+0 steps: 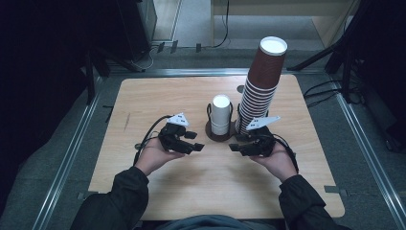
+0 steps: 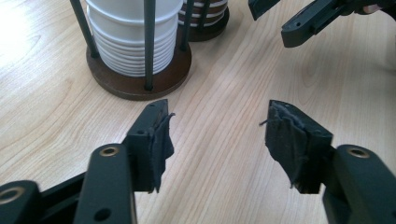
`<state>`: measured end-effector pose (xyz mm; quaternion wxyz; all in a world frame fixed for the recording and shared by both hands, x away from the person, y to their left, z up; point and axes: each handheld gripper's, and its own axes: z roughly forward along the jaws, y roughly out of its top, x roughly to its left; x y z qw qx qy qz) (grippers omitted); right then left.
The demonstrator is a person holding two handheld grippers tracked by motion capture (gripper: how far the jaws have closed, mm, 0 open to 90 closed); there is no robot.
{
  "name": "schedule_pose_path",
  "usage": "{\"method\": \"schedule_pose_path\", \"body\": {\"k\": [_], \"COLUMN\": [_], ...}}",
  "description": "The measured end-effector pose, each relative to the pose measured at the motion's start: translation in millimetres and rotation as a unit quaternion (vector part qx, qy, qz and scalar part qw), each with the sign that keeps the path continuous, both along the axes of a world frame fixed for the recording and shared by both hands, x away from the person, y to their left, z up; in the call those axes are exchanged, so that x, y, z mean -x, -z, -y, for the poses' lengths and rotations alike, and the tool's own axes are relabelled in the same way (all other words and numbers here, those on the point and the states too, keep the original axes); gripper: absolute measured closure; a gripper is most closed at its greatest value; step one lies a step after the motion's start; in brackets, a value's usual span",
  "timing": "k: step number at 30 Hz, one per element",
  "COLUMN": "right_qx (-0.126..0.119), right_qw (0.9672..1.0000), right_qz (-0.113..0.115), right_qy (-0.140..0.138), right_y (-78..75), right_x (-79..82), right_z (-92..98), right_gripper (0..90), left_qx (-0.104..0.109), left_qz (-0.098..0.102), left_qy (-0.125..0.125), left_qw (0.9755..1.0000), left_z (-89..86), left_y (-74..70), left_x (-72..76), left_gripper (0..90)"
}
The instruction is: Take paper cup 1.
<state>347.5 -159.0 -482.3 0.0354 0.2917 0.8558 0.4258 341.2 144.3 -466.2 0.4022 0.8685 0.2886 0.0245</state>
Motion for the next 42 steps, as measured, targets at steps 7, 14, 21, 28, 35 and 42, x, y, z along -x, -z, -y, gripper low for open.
{"method": "schedule_pose_path", "body": {"k": [7,14,21,28,35,42], "right_qx": [0.001,0.003,0.006,-0.003,0.002,-0.004], "right_qw": [1.0000,1.0000,0.9999,0.9999,0.9997,0.9992], "right_qz": [0.002,0.004,0.011,0.015,0.023,0.025], "right_qy": [0.000,0.000,-0.009,-0.002,0.007,0.031], "right_y": [0.4,1.1,3.9,3.3,4.2,5.1], "right_x": [0.3,0.8,0.9,2.1,9.2,13.9], "right_z": [0.0,-0.3,-1.7,-3.1,-8.2,-10.9], "right_gripper": [49.7,49.3,50.3,50.9,52.0,56.3], "left_qx": [-0.008,-0.007,-0.006,-0.011,-0.007,-0.008], "left_qz": [0.005,0.004,0.010,0.015,0.019,0.022], "left_qy": [-0.008,-0.010,-0.008,-0.005,0.004,0.016], "left_qw": [0.9999,0.9999,0.9999,0.9998,0.9998,0.9996], "left_z": [-1.5,-2.2,-0.9,-1.5,4.1,9.7], "left_y": [0.1,0.5,1.5,-0.3,-12.5,-25.3], "left_x": [-1.2,-3.7,-7.0,-9.6,-15.6,-24.6], "left_gripper": [39.9,38.8,38.7,39.8,37.5,33.1]}}
